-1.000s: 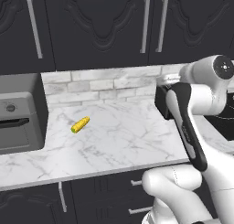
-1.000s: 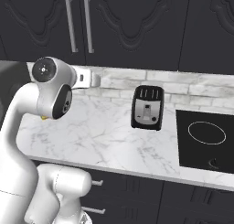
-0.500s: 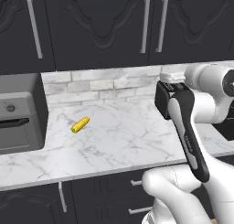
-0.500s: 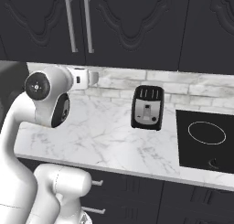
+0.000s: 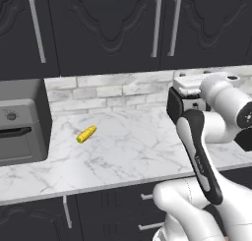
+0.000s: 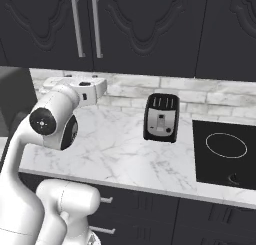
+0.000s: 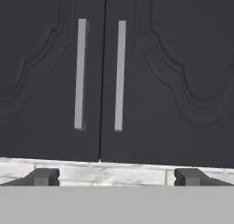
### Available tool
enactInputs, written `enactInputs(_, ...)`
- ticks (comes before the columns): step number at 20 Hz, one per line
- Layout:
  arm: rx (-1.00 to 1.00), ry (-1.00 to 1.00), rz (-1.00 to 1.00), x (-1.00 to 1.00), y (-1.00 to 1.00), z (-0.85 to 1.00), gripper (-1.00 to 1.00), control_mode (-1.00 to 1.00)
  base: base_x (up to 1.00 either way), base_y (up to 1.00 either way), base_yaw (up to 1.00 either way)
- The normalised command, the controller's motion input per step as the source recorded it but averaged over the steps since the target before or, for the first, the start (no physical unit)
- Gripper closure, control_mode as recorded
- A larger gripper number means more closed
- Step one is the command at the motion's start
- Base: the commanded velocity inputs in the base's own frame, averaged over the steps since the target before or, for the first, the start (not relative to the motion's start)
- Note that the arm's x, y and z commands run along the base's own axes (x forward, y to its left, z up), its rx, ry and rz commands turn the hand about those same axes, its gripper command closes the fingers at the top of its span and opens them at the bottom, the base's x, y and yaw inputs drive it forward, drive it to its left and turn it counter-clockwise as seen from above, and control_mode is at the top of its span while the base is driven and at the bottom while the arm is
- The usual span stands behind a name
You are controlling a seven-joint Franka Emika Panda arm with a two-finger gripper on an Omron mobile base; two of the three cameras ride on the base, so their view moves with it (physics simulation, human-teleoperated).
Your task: Pick the dish brush and sponge from the cabinet and place them on the counter.
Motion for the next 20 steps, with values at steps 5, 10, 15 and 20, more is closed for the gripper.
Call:
enactInputs(5,0.00,-0.21,0.00,-0.03,0.00,0.17,-1.00,-1.00,0.00,0.00,0.00)
enactInputs(10,0.00,-0.12,0.00,0.00,0.00,0.13,-1.00,-1.00,0.00,0.00,0.00)
enactInputs(15,0.00,-0.06,0.00,0.04,0.00,0.20,-1.00,-1.00,0.00,0.00,0.00)
enactInputs(20,0.00,-0.03,0.00,0.04,0.00,0.25,-1.00,-1.00,0.00,0.00,0.00)
